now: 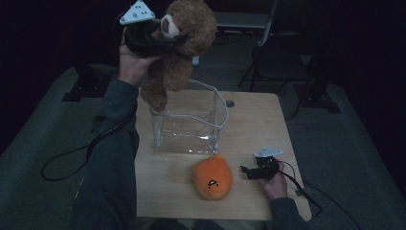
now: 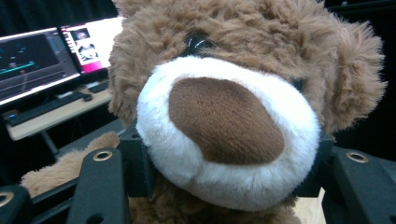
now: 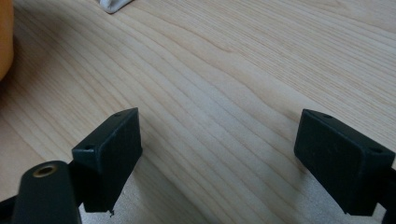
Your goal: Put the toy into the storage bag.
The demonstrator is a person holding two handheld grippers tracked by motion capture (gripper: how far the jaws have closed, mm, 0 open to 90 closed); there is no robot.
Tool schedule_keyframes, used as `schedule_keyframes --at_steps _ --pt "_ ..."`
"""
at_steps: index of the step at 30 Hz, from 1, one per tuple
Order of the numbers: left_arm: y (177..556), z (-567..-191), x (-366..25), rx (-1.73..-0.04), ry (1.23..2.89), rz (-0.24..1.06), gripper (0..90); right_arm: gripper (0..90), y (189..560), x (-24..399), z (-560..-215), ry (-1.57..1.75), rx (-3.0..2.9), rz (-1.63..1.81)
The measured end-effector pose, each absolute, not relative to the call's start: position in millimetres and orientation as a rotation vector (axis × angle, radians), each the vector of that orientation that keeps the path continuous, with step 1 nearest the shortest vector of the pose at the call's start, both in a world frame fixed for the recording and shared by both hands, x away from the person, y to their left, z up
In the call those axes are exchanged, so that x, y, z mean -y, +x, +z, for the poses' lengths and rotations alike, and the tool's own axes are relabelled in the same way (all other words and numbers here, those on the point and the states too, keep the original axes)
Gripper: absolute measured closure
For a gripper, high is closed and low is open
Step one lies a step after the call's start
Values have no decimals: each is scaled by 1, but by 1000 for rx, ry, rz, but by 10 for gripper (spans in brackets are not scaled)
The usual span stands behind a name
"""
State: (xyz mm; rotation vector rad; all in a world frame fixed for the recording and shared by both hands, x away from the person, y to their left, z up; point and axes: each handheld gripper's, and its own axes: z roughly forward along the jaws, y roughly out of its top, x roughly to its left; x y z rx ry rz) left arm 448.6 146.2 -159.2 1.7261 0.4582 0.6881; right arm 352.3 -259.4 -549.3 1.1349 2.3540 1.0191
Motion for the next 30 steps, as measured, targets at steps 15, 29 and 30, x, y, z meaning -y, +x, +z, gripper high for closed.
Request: schedule_keyframes --at_steps 15,29,30 --pt "463 -170 -132 -421 1716 640 394 143 352 259 -549 1135 -2354 1020" --pt "470 -185 -129 -378 1733 616 394 143 352 259 -549 1132 -2353 1019" --pt "471 -187 -129 -379 1732 615 393 143 352 259 -549 1132 -2353 1019"
